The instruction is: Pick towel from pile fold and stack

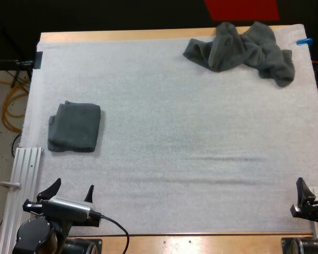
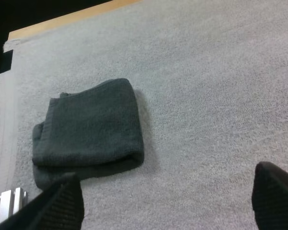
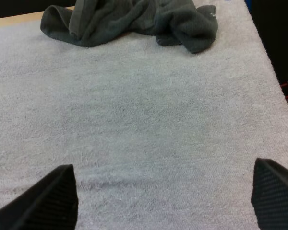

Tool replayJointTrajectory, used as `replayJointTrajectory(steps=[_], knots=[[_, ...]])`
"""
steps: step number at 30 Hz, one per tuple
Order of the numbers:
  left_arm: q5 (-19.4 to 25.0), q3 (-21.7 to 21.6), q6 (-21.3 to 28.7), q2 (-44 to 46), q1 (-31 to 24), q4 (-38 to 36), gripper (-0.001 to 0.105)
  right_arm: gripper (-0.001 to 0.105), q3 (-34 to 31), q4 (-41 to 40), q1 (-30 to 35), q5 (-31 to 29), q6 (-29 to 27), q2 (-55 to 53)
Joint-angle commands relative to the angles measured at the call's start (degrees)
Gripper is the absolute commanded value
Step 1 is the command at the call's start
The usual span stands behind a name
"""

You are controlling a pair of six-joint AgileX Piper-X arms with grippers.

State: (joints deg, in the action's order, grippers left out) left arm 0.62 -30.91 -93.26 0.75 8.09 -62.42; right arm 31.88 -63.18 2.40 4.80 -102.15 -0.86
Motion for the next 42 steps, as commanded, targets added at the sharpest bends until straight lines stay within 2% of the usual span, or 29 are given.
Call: replayJointTrajectory(steps=[1, 9, 12, 18, 23, 27, 29, 34, 36, 38, 42], knots=[[-0.5, -0.2, -0.3, 7.9, 0.0, 0.9, 0.07, 0.072, 0.1, 0.4, 0.1, 0.3, -0.5, -2.2], [-0.6, -0.2, -0.3, 7.8, 0.0, 1.9, 0.07, 0.072, 0.1, 1.8, 0.1, 0.3, -0.5, -1.8], [-2.0, -0.6, -0.3, 6.0, 0.0, 5.1, 0.07, 0.072, 1.2, 2.5, 0.1, 0.3, -0.5, -0.3], [-7.5, -6.0, -0.3, -5.4, 0.1, 14.8, 0.07, 0.072, 7.1, 3.4, 0.1, 0.3, -0.5, 7.9], [-13.6, -11.3, -0.3, -18.8, 3.4, 20.4, 0.07, 0.072, 14.7, 4.0, 0.1, 3.2, -0.5, 19.2], [-14.1, -15.0, -0.3, -26.9, 8.8, 22.6, 0.07, 0.072, 19.3, 7.3, 0.1, 8.5, -1.2, 27.6], [-15.9, -17.2, -0.3, -30.7, 11.5, 23.6, 0.07, 0.072, 21.6, 10.9, 0.1, 9.8, -2.1, 33.3], [-18.5, -20.8, -0.8, -37.6, 14.2, 24.1, 0.07, 0.072, 24.8, 21.1, 0.1, 7.7, -3.1, 46.1], [-18.9, -21.6, -1.4, -39.7, 14.2, 24.1, 0.07, 0.072, 26.3, 25.3, 0.1, 5.3, -3.1, 53.0], [-18.9, -22.3, -1.5, -41.5, 14.2, 24.2, 0.07, 0.072, 29.0, 29.3, 0.1, 0.4, -3.1, 62.4], [-19.3, -22.4, -1.9, -43.3, 14.2, 24.0, 0.07, 0.072, 34.8, 31.7, 0.1, -3.8, -3.1, 76.6]])
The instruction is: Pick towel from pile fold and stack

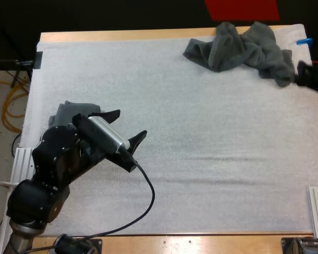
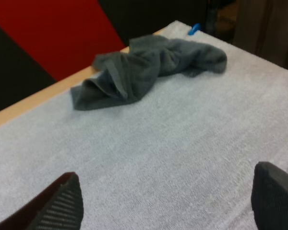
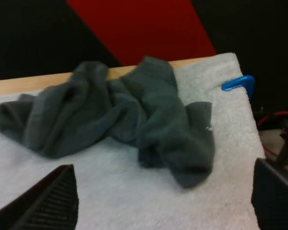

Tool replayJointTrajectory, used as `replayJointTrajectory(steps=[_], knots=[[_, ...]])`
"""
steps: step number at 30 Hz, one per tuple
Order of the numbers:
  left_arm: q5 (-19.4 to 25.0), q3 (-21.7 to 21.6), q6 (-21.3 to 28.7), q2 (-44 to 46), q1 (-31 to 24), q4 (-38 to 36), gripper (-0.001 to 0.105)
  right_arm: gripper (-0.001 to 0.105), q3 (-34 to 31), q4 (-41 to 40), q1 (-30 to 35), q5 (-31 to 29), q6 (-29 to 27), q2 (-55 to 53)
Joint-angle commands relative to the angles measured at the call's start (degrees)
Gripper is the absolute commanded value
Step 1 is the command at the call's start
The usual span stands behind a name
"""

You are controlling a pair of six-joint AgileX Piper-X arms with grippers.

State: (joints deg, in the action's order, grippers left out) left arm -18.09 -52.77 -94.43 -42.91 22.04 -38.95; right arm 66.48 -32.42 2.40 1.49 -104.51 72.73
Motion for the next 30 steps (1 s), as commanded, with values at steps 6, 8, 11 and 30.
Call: replayJointTrajectory(steps=[6, 8, 11, 30], knots=[[-0.6, -0.6, -1.5, -0.2, 0.3, 0.3, 0.07, 0.072, 11.0, 0.3, 0.1, -2.4, 0.3, 23.9], [-0.6, -0.6, -2.8, -0.2, 0.3, 0.3, 0.07, 0.072, 14.7, -0.9, 0.1, -2.5, 2.1, 30.1], [-0.8, -0.6, -4.6, -0.2, 0.3, 0.3, 0.07, 0.072, 18.3, -2.1, 0.1, -2.5, 3.7, 37.2], [-2.1, -0.6, -4.7, -0.2, 0.3, 0.3, 0.07, 0.009, 24.3, -6.0, 0.1, -6.7, 6.6, 45.1]])
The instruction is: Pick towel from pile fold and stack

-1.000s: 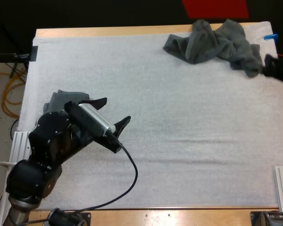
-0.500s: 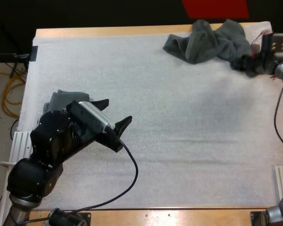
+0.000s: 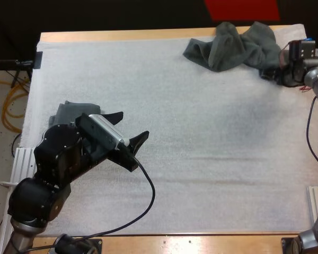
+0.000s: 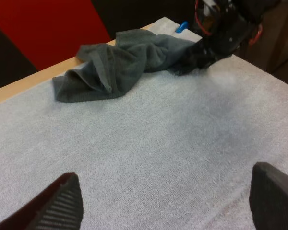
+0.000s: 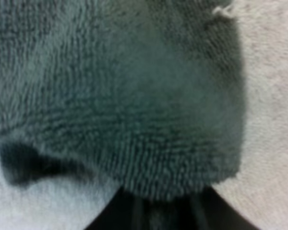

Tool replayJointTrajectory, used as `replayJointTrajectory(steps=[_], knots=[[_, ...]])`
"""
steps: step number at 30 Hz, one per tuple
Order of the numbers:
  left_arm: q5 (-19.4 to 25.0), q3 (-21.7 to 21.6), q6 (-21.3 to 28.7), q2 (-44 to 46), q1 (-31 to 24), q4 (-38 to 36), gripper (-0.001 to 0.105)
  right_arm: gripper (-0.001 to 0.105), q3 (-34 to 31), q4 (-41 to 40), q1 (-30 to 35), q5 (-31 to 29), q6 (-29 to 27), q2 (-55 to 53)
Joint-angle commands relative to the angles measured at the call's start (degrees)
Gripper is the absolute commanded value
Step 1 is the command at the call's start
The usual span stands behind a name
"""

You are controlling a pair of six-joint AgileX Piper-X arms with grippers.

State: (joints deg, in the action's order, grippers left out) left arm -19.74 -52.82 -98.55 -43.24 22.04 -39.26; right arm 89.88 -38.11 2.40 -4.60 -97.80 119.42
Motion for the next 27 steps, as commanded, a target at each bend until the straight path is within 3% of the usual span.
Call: replayJointTrajectory(steps=[1, 8, 15, 21, 27], knots=[[-0.5, -0.5, -0.6, 0.2, 0.3, 0.6, 0.07, 0.009, 1.3, -0.4, 0.1, -1.5, -0.5, -3.0], [-0.7, -0.5, -0.6, 0.2, 0.3, 0.6, 0.07, 0.0, 1.3, 0.8, 0.1, -1.8, -5.0, -17.1], [-2.2, -0.5, -0.6, 0.2, 0.3, 0.6, 0.07, 0.0, 1.3, -1.9, 0.1, 0.8, -6.5, -31.7], [-2.4, -1.5, 0.4, 3.0, 0.3, -4.2, 0.069, 0.0, 1.3, -13.3, 0.1, 1.2, -6.5, -43.3], [-2.4, -1.5, 1.8, 6.7, 0.3, -11.1, 0.069, 0.0, -2.7, -26.9, -4.8, 8.0, -1.0, -47.5]])
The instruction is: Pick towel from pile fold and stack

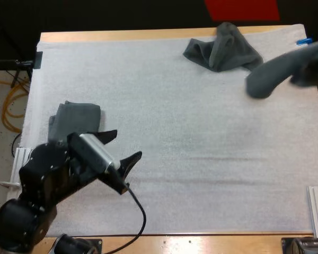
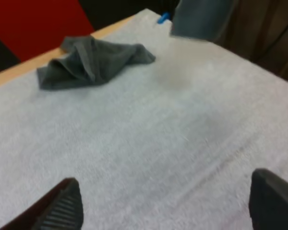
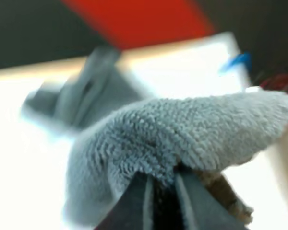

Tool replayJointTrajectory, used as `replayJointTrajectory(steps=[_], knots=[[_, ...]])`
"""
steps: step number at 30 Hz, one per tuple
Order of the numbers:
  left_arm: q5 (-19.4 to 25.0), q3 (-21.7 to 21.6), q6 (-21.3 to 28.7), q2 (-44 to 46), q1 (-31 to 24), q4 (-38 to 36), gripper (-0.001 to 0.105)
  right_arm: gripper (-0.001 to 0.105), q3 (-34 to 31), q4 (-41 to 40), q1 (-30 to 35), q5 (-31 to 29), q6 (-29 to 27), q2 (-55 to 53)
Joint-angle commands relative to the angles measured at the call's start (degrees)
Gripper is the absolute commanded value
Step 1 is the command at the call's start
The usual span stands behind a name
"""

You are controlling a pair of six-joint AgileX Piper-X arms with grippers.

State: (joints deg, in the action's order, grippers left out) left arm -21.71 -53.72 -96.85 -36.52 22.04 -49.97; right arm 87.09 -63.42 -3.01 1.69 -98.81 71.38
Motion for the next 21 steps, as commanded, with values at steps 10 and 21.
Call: replayJointTrajectory(steps=[10, 21], knots=[[-0.4, -0.6, 0.1, 0.6, 0.3, -1.4, 0.069, 0.0, -9.1, 0.1, -26.6, 11.0, 8.3, 2.1], [-0.4, -0.6, 0.1, 0.6, 0.3, -2.2, 0.069, 0.0, -12.3, 2.9, -28.6, 4.1, 3.0, 10.5]])
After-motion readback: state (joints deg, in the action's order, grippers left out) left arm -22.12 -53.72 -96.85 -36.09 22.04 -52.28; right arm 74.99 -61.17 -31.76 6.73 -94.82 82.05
